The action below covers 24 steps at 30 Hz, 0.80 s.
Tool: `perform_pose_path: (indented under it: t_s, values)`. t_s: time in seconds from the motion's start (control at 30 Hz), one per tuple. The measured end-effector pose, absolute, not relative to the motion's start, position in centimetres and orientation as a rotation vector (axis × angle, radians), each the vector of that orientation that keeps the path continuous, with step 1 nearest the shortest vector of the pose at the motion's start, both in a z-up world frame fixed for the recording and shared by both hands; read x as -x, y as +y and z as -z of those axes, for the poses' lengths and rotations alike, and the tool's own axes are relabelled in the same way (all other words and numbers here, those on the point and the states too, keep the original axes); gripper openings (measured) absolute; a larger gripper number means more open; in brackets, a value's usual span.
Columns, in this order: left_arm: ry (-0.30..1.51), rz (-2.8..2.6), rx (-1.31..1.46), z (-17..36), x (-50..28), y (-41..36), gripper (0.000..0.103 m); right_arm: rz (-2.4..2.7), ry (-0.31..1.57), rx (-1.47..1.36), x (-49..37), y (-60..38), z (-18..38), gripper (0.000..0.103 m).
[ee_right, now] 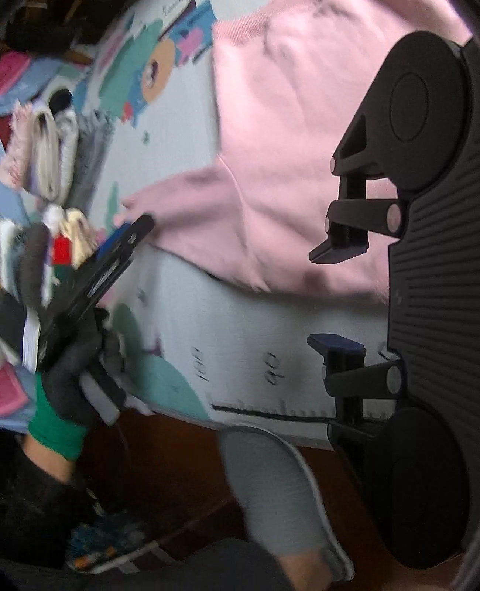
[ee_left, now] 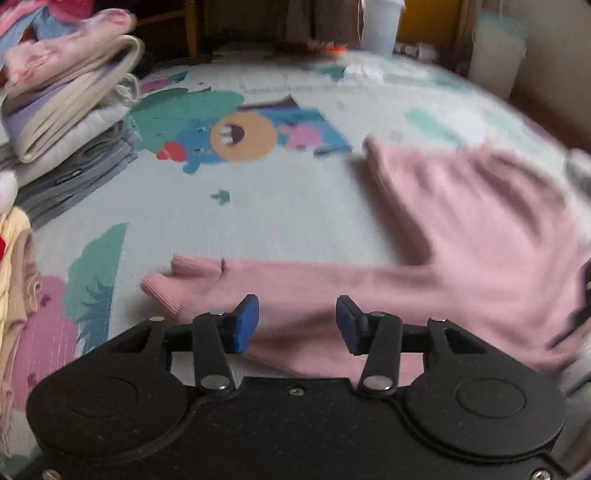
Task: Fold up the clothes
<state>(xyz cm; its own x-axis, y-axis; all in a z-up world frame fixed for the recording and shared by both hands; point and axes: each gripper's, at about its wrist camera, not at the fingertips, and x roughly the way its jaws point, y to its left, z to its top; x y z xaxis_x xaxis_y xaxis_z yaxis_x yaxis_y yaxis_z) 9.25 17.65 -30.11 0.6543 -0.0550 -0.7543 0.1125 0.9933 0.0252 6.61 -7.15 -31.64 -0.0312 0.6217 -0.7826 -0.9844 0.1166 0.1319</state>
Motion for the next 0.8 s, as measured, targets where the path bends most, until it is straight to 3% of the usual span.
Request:
perform_pose_path:
  t_s: [0.03,0.07,0.13,0.3,0.4,0.47,0.57,0.7,0.73,0.8]
  values:
    - [0.866,0.040,-0.074,31.0,-9.9,17.8,0.055,-1.418,0.868,0.596,-6.2,-6.9,32.2,0.043]
    - [0.861,-0.016,-0.039,31.3,-10.3,18.5,0.052,-1.421,0.875,0.636,-5.7,-6.8,32.5,0.045]
    - [0.847,-0.088,-0.003,30.7,-10.7,19.4,0.036,-1.423,0.844,0.670,-4.9,-7.0,32.5,0.045]
    - [0.818,0.117,0.025,30.3,-10.4,18.0,0.043,-1.379,0.855,0.558,-5.6,-7.6,31.9,0.046]
    - [0.863,0.030,-0.032,31.2,-11.6,18.0,0.044,-1.390,0.856,0.618,-5.1,-7.3,32.6,0.048]
    - [0.827,0.008,0.090,29.9,-11.8,19.1,0.042,-1.388,0.838,0.633,-4.8,-7.3,32.3,0.049]
    - [0.782,0.110,0.055,28.9,-11.6,17.5,0.043,-1.359,0.860,0.576,-5.1,-7.5,32.2,0.054]
    - [0.829,0.021,0.014,31.0,-13.1,17.9,0.048,-1.367,0.857,0.597,-4.7,-7.6,32.6,0.057]
    - [0.837,-0.014,0.049,31.0,-13.3,18.7,0.040,-1.368,0.858,0.598,-4.7,-7.7,32.4,0.057]
    - [0.825,-0.009,0.058,30.0,-13.1,18.7,0.042,-1.354,0.864,0.559,-5.0,-8.5,31.7,0.057]
